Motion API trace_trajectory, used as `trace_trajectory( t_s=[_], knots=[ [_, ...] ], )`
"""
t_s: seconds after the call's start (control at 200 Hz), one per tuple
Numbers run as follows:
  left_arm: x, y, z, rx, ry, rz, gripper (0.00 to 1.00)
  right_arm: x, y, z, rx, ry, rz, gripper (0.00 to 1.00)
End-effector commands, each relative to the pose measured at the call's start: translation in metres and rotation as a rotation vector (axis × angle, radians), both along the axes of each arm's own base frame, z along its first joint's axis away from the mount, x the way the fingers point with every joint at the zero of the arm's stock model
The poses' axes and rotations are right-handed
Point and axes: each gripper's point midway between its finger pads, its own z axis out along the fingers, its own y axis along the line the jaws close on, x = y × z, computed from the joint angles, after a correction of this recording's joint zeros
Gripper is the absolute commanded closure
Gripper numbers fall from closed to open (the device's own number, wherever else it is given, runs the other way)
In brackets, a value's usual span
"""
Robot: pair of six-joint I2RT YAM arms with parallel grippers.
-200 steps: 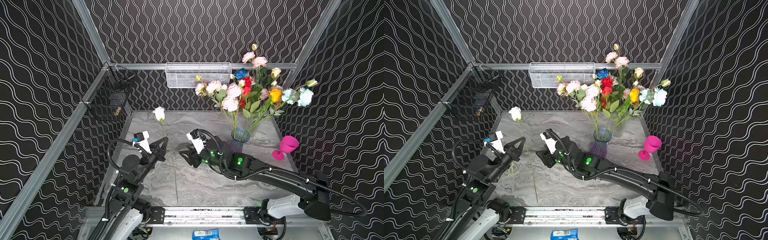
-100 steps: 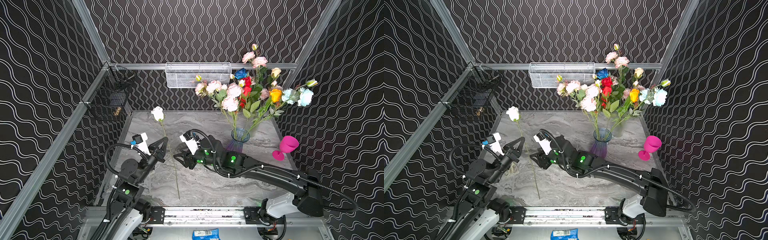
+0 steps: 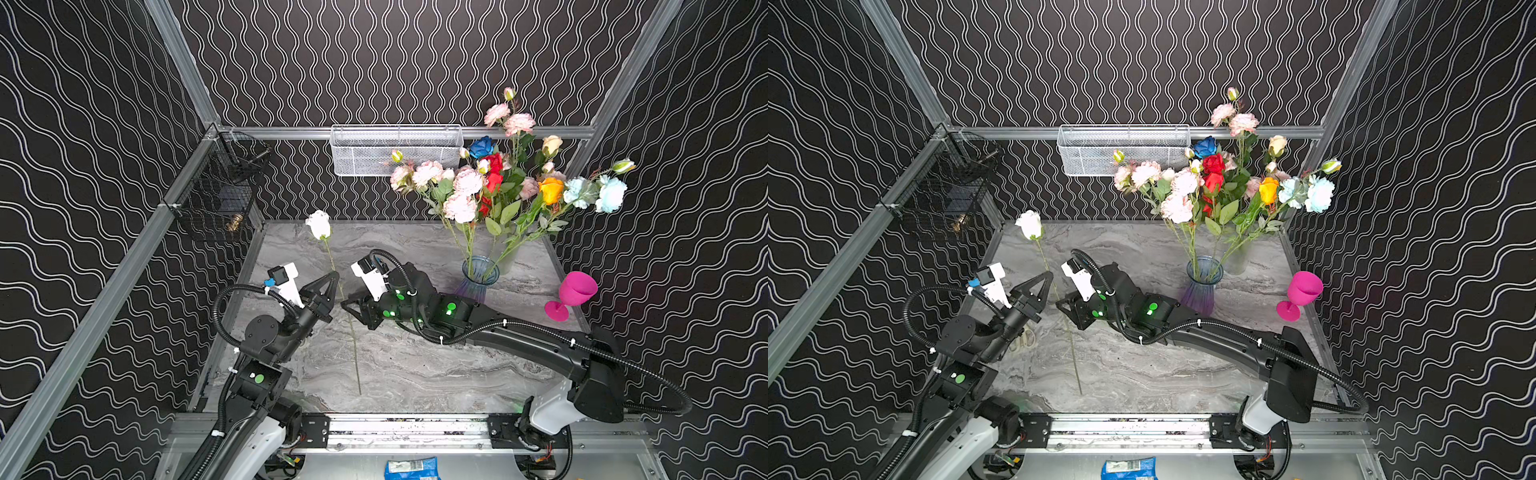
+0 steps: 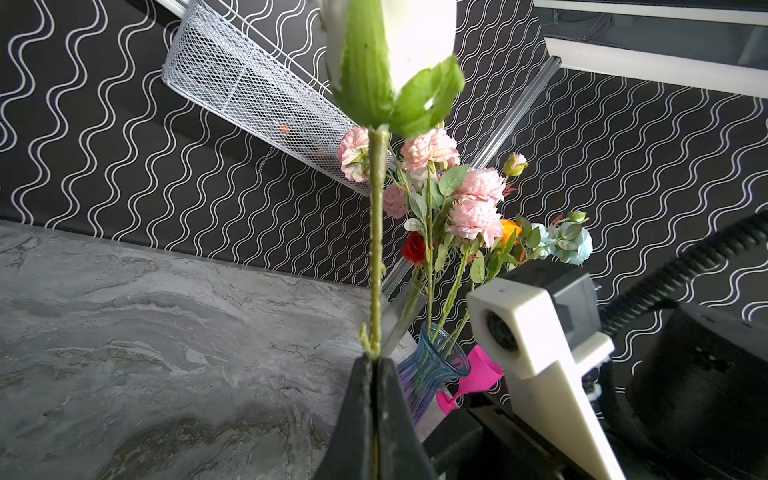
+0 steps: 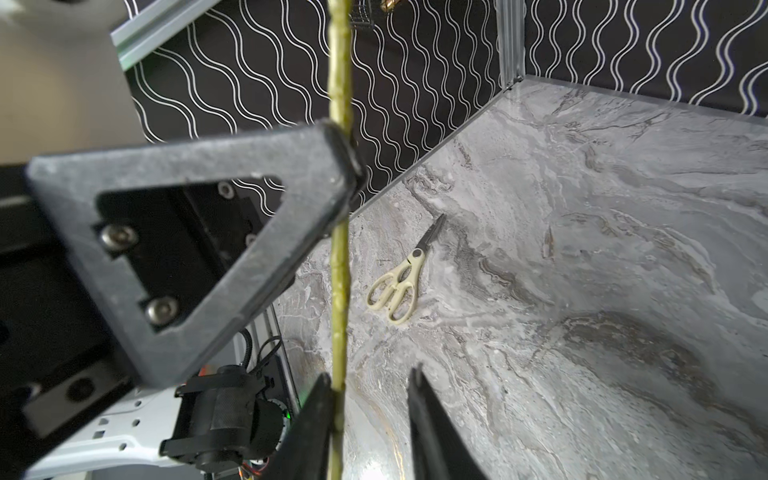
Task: Arrange the flowers into the vase
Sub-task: 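Grasp the stem with the right gripper while the left gripper opens and withdraws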
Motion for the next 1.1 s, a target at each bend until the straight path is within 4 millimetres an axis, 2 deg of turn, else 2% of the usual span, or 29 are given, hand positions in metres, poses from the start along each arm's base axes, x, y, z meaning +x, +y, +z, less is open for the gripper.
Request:
trace_trajectory(
  t_s=[0.0,0.185,0.315,0.375,0.42,0.445,0.506,0.536,0.691,0.786,0.926,1.096],
  knots=[
    [-0.005,0.0,0.015,-0.039,-0.06,-0.017,1.0,-0.002,0.006,0.013,0.073,0.024,0.023,0.78],
    [-0.006,0.0,0.019,-0.047,-0.078,-0.017,1.0,-0.005,0.01,0.014,0.088,0.045,0.046,0.98],
    [-0.007,-0.001,0.02,-0.054,-0.081,-0.029,1.0,-0.005,0.01,0.017,0.109,0.048,0.044,1.0],
    [-0.007,0.001,0.019,-0.061,-0.07,-0.02,0.73,-0.004,0.009,0.018,0.113,0.043,0.037,1.0],
    [-0.008,0.003,0.017,-0.058,-0.056,-0.01,0.42,-0.003,0.007,0.018,0.107,0.036,0.025,1.0],
    [-0.008,0.005,0.015,-0.054,-0.04,0.002,0.3,-0.001,0.006,0.018,0.101,0.03,0.015,1.0],
    [-0.01,0.012,0.006,-0.036,0.014,0.034,0.1,0.003,0.001,0.019,0.087,0.014,-0.014,1.0],
    [-0.012,0.014,0.0,-0.013,0.041,0.046,0.04,0.004,-0.003,0.02,0.078,0.007,-0.025,1.0],
    [-0.032,0.041,-0.039,0.024,0.167,0.149,0.02,0.007,-0.021,0.033,0.039,-0.042,-0.07,1.0],
    [-0.046,0.06,-0.055,0.049,0.202,0.226,0.01,0.016,-0.038,0.049,0.015,-0.109,-0.146,1.0],
    [-0.057,0.088,-0.073,0.134,0.3,0.356,0.01,0.029,-0.072,0.088,0.015,-0.233,-0.266,1.0],
    [-0.052,0.088,-0.103,0.21,0.46,0.369,0.02,0.044,-0.134,0.147,-0.011,-0.409,-0.464,1.0]
  ],
)
